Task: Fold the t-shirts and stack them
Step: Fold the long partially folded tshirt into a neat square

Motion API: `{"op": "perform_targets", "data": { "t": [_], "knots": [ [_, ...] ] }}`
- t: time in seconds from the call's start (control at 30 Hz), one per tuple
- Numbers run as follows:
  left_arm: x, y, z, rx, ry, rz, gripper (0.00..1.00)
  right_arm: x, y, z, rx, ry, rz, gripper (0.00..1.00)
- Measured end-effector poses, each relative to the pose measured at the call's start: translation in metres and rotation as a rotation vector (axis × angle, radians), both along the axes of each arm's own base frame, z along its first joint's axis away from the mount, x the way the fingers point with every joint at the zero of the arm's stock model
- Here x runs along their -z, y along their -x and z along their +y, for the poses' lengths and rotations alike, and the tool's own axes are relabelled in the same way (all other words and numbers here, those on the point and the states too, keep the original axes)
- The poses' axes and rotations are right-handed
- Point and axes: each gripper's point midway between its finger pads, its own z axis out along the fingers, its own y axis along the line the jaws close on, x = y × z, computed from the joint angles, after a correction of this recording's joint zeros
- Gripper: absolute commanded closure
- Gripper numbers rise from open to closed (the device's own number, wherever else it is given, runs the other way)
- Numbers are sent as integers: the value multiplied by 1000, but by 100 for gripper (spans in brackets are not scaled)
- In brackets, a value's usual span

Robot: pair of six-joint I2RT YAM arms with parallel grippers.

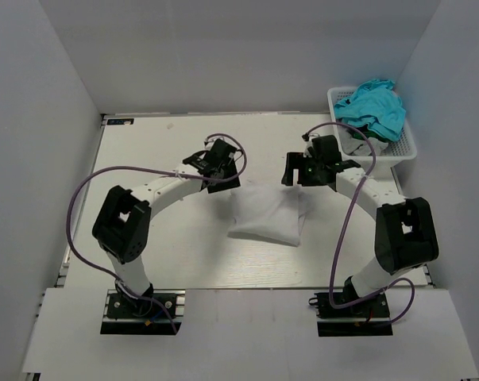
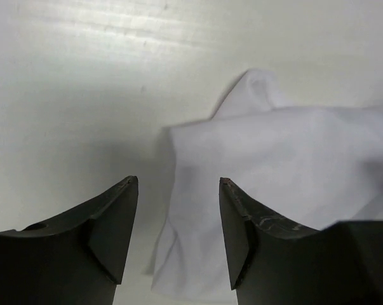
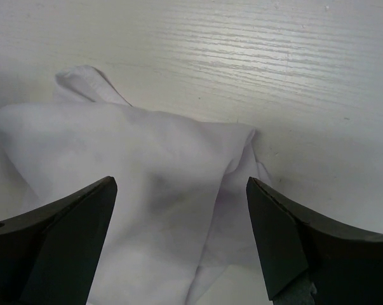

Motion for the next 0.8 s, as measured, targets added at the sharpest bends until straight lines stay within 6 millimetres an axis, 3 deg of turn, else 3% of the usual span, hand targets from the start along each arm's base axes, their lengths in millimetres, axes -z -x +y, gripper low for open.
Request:
{"op": "perform_targets", "data": {
  "t": [0.1, 0.2, 0.33, 0.53, 0.57, 0.63, 0.67, 0.73, 0.8],
  "knots": [
    [-3, -25, -12, 3, -4, -27, 39, 2, 3, 2, 3, -15, 17, 16],
    [12, -40, -23, 15, -21, -14, 47, 8, 3, 4, 5, -22, 37, 16],
    [42, -36, -23, 39, -57, 51, 58, 23, 5, 4, 9, -17, 80, 16],
    [46, -34, -26, 65, -56, 64, 68, 38, 7, 4, 21, -12, 122, 23],
    [46, -33, -26, 67, -55, 67, 73, 38, 7, 4, 22, -12, 123, 25],
    [46, -33, -26, 69, -53, 70, 85, 39, 6, 4, 24, -13, 125, 37],
    [47, -32, -27, 76, -49, 73, 100, 39, 6, 5, 26, -14, 125, 45],
    [47, -31, -29, 81, -40, 77, 100, 39, 6, 5, 23, -15, 121, 69],
    [45, -30, -31, 92, -31, 77, 100, 38, 5, 5, 27, -19, 121, 85]
  ]
}}
